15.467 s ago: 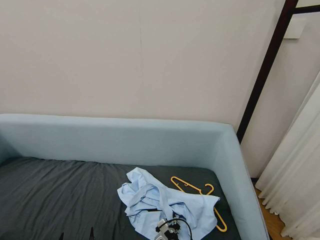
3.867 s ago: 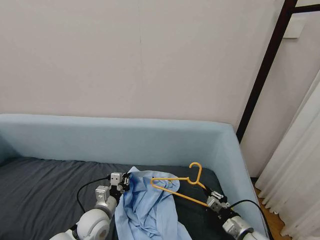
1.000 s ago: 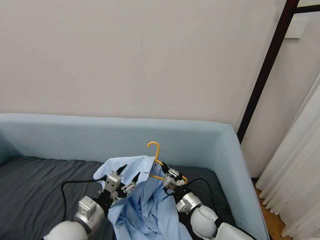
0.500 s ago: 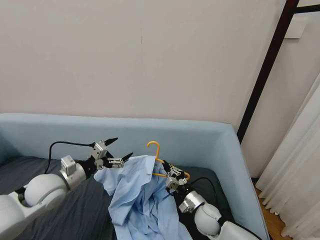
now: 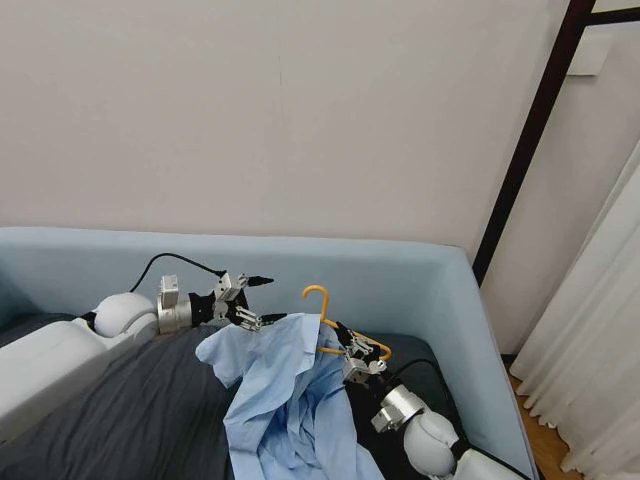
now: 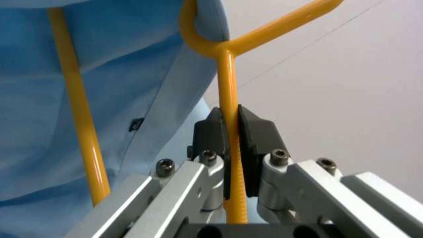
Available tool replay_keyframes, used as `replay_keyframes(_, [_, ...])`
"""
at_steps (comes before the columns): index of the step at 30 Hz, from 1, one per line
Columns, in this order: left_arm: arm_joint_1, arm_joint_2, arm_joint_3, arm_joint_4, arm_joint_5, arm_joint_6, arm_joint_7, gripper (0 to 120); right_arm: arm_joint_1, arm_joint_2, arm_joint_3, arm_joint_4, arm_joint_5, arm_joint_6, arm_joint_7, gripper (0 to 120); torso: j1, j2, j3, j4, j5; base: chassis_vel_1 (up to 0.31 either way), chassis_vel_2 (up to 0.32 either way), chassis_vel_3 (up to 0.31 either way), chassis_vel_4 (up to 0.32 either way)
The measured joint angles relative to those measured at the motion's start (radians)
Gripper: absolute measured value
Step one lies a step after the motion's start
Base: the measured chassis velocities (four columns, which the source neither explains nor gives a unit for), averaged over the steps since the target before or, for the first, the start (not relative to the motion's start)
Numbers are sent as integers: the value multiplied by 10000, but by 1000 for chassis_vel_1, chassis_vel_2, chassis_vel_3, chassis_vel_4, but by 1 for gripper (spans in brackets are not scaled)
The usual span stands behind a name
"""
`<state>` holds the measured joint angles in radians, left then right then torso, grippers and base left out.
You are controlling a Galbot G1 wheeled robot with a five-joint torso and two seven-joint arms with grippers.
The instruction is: Pick up the clothes from the sofa and hang them on the clothes hanger.
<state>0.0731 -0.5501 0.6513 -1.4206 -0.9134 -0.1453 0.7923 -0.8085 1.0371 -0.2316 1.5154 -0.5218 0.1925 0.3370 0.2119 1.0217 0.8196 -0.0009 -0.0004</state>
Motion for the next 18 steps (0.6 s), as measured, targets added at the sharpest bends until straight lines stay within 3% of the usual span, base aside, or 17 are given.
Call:
replay_keyframes(7, [-542,-670,912,789,905,122,-32,98,-64,-35,134,68,-397,203,12,4,0,0,0,-1,-1,0,0,0,0])
replay_keyframes(10, [-901,-1135,1453,1242,1123,183,-76,86,-206,-35,362,103,-665,352,12,4,0,0,0,-6,-1,0,0,0,0])
replay_keyframes(18, [-1063,-1527,1799,1661,1225,184,268,59,-233,-30,469,52,-1006,664,8,4,0,2,0,-1,0,0,0,0,0])
